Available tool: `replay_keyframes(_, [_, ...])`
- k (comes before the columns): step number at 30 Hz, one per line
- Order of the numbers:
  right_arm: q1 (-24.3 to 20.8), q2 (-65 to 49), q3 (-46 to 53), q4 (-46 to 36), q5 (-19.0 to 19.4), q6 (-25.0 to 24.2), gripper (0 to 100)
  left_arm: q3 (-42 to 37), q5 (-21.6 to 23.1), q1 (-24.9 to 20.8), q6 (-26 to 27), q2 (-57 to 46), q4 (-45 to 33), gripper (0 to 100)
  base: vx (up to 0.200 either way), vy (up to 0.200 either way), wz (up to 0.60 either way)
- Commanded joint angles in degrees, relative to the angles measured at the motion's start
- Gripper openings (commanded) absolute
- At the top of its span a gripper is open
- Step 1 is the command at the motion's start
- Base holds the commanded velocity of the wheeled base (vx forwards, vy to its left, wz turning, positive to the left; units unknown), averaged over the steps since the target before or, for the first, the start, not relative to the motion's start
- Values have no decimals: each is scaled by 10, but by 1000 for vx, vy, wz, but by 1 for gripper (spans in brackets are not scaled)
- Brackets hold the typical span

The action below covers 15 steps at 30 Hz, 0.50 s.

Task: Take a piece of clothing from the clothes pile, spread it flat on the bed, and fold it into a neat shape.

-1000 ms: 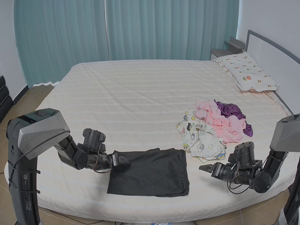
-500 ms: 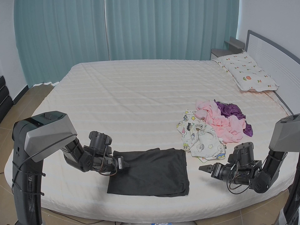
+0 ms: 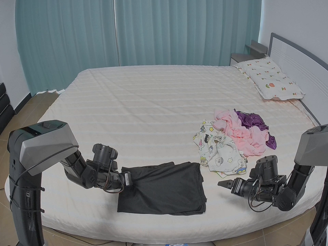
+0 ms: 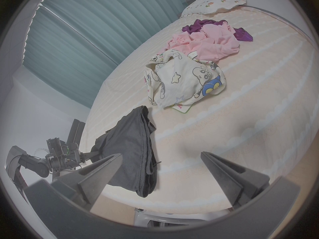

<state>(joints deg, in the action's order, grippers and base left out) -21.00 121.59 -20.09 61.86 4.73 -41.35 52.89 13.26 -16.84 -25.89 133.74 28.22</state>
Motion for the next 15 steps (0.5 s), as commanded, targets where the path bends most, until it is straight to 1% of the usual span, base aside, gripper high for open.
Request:
replay_keyframes(1, [-1, -1, 0, 0, 0, 0, 100, -15, 0, 4, -1, -27, 0, 0, 0, 0, 0])
replay_keyframes(4, [-1, -2, 0, 1, 0, -1, 100, -24, 1, 15, 1, -37, 1, 0, 0, 0, 0])
replay_keyframes(15, [-2, 1, -5, 0, -1, -1, 100, -45, 2, 34, 0, -57, 0, 0, 0, 200, 0])
